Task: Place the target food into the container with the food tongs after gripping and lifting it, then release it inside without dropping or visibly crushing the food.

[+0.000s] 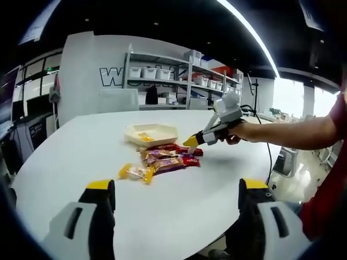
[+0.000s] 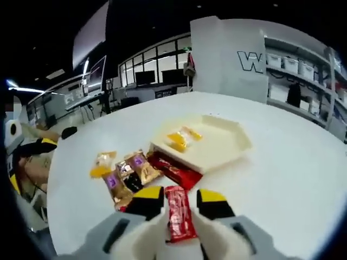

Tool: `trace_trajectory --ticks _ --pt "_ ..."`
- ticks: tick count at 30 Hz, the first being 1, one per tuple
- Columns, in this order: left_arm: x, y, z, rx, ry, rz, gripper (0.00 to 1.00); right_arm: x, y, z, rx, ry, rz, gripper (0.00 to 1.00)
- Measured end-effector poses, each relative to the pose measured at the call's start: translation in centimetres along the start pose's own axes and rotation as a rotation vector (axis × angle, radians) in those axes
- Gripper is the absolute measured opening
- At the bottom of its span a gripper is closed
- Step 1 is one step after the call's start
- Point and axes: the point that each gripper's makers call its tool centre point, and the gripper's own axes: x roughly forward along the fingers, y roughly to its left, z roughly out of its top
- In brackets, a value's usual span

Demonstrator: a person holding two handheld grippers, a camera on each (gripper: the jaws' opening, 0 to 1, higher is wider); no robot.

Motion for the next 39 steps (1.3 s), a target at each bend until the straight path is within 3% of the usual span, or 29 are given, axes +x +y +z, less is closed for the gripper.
trace_trajectory --ticks 14,17,39 --pt "-0.3 0.1 -0.2 0.015 0.006 0.01 0.95 -1.6 0.3 1.7 0.0 -0.045 0.001 0.18" --pt "-0.2 0.2 -0.1 0.016 0.006 0.019 0.99 -2.2 0.3 3.0 -0.001 -0.071 0.002 0.18" --pt "-0.4 0.0 0.0 0.017 0.005 0.016 0.99 -2.8 -0.9 12.0 -0.005 -0.179 -0.006 0.19"
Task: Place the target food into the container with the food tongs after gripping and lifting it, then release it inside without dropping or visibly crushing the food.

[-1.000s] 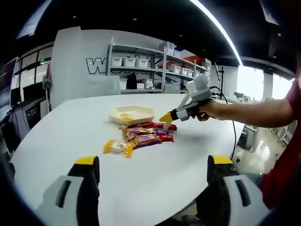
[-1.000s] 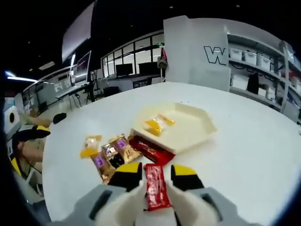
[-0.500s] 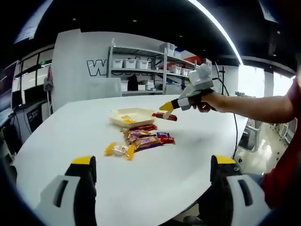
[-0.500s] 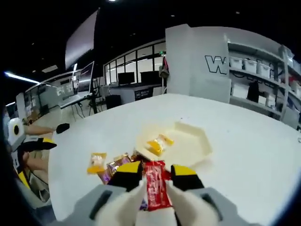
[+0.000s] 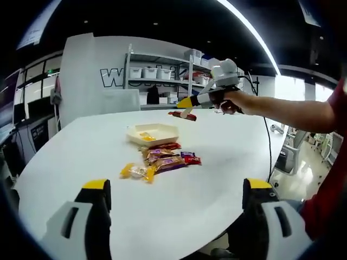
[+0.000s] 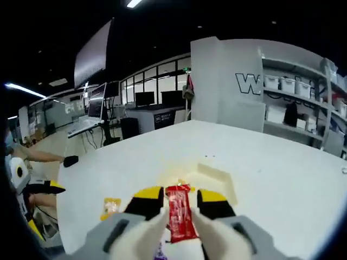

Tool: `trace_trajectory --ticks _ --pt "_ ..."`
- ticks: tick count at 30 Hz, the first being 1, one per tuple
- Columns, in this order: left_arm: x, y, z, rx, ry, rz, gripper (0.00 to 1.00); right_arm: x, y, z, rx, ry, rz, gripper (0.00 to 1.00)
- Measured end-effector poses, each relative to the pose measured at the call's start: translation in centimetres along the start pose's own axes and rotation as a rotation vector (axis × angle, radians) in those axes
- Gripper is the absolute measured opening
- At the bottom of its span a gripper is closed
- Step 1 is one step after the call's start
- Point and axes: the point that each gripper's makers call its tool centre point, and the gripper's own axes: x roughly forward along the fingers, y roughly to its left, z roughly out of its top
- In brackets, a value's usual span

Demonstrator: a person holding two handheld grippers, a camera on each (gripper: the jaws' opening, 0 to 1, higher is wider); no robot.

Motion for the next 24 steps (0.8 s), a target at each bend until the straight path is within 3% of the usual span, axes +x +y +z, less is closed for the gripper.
trace_trajectory --ticks 5,9,24 --pt "0.0 0.1 0.1 0.003 0.001 0.001 0.99 0.4 0.0 1.4 -0.013 -0.017 -0.003 0.19" --pt "-0.1 0.3 0.1 0.0 -0.001 0.005 0.98 0.8 0.1 1.6 -0.05 -0.01 -0.01 0.19" --pt "-0.3 0.6 -0.1 0.006 0.01 0.014 0.98 2.3 -0.5 2.5 -0.043 -0.01 -0.016 0.19"
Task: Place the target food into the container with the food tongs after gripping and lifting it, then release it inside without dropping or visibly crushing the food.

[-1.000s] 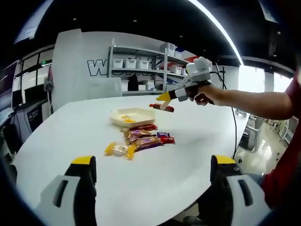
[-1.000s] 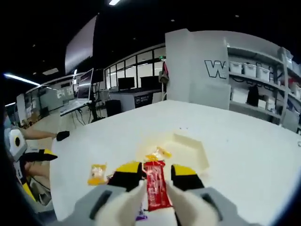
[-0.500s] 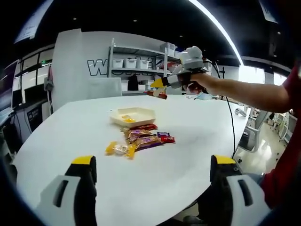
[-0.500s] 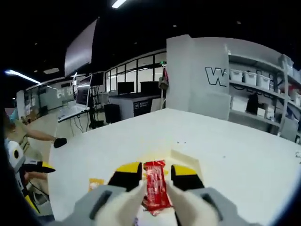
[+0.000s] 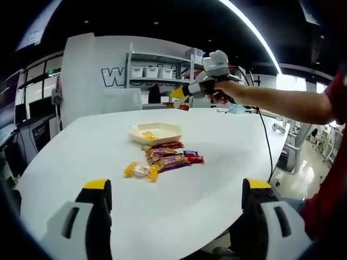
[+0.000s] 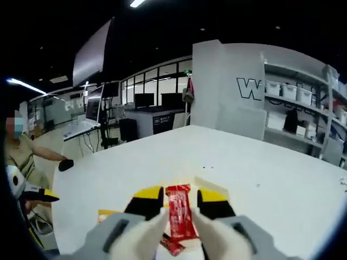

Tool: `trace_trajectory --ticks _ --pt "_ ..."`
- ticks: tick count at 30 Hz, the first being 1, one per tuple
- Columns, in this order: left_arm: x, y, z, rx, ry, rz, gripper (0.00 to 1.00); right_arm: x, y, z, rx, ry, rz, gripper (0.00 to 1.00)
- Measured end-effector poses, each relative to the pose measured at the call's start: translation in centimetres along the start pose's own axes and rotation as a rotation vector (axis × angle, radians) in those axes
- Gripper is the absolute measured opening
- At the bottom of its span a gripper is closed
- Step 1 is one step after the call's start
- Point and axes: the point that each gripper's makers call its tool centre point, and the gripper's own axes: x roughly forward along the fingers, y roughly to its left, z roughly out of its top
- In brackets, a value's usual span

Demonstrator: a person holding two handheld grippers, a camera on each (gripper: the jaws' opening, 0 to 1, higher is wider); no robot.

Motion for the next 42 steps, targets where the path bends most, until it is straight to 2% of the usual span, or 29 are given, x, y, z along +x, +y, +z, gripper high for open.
trace_trajectory --ticks 5,13,22,35,42 --pt "-0.2 0.3 -0.1 0.002 0.0 0.01 0.98 0.5 -0.2 0.3 0.029 -0.003 0.003 0.19" --pt "-0.6 0.9 -0.1 -0.004 -0.005 0.028 0.98 1.1 -0.2 0.9 0.021 -0.011 0.006 0.19" --pt "-0.9 1.6 0.2 0.032 0.014 0.044 0.98 0.9 -0.1 1.4 0.026 -0.042 -0.013 0.19" --pt "-1.1 1.8 0.1 0.037 0.012 0.045 0.97 0.8 0.0 1.9 0.06 -0.063 -0.011 0.2" --pt "-1.2 2.0 0.5 0.038 0.005 0.047 0.97 0.7 0.1 1.8 0.049 -0.06 -0.012 0.2"
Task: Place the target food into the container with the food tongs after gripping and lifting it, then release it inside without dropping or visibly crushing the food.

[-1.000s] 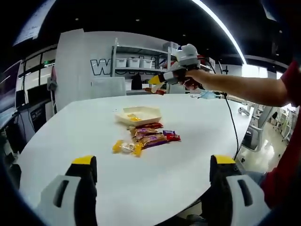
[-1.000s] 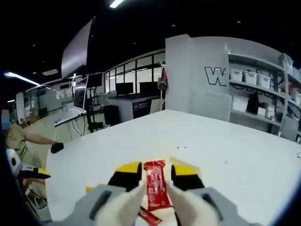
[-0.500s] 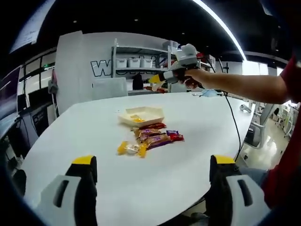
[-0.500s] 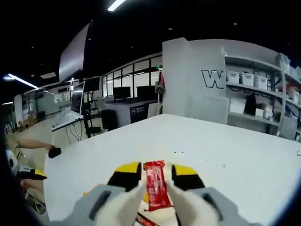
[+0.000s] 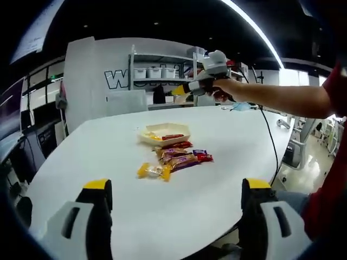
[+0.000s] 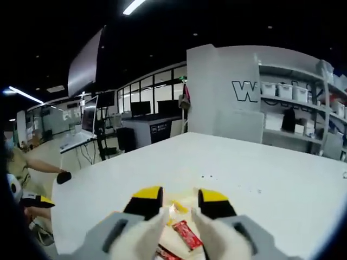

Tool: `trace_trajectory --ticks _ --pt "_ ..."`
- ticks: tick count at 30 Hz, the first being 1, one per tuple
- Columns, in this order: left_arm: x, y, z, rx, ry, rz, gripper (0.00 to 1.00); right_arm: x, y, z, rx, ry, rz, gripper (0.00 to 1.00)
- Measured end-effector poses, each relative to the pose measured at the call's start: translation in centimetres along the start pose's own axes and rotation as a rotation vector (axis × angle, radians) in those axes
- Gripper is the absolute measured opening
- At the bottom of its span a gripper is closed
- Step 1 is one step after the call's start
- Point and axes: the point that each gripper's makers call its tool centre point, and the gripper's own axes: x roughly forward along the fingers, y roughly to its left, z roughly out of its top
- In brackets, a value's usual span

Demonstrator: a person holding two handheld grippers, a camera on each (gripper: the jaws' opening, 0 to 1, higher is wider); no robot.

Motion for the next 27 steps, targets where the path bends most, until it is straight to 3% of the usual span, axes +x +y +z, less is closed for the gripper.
trace_trajectory --ticks 10,14,27 --pt "0.0 -0.3 0.2 0.003 -0.003 -0.003 0.98 -0.5 -0.4 -0.1 0.003 0.001 -0.001 0.21" --pt "0.1 -0.7 -0.1 -0.066 0.011 -0.02 0.99 -0.9 -0.2 -0.4 0.007 0.001 0.005 0.21" --pt "0.2 -1.4 -0.2 -0.022 0.012 -0.03 0.98 -1.5 0.3 -2.9 0.018 0.033 0.019 0.21"
